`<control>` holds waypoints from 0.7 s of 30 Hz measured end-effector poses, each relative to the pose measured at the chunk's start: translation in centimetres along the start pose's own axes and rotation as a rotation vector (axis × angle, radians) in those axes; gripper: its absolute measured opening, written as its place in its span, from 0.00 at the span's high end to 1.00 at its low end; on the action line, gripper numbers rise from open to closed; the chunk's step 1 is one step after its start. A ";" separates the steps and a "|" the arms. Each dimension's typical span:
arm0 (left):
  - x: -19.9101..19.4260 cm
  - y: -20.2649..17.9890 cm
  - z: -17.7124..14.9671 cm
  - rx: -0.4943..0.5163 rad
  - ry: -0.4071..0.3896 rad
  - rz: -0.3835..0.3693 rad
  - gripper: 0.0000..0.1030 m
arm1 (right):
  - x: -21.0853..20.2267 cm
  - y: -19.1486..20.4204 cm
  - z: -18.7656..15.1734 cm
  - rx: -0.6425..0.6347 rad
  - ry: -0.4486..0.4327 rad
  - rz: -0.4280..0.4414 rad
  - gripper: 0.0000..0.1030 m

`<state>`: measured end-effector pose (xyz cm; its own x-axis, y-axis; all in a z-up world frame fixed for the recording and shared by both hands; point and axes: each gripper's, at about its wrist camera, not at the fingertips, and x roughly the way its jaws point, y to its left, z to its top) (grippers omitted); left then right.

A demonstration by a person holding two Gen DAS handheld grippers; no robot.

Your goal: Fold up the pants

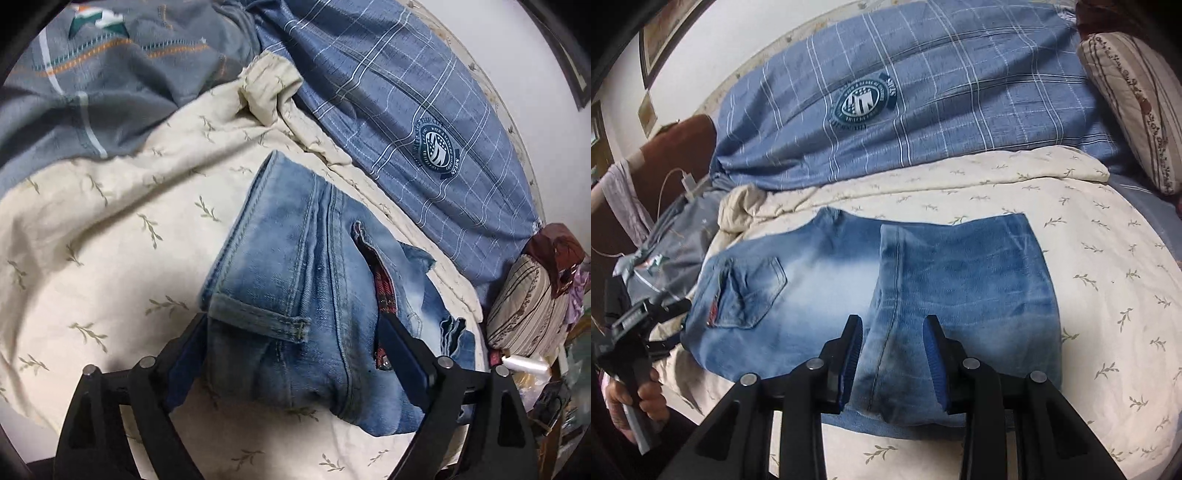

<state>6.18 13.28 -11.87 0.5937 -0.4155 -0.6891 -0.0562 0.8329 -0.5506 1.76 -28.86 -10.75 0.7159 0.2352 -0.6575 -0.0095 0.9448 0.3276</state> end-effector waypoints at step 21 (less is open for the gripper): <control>2.0 -2.9 -0.7 0.090 -0.055 0.091 0.26 | -1.6 -3.6 0.2 0.086 -0.036 -0.048 0.64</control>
<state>6.96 9.76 -11.94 0.6328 -0.3178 -0.7061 -0.0410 0.8969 -0.4404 0.78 -32.65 -10.71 0.7390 0.1806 -0.6491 0.0836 0.9314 0.3544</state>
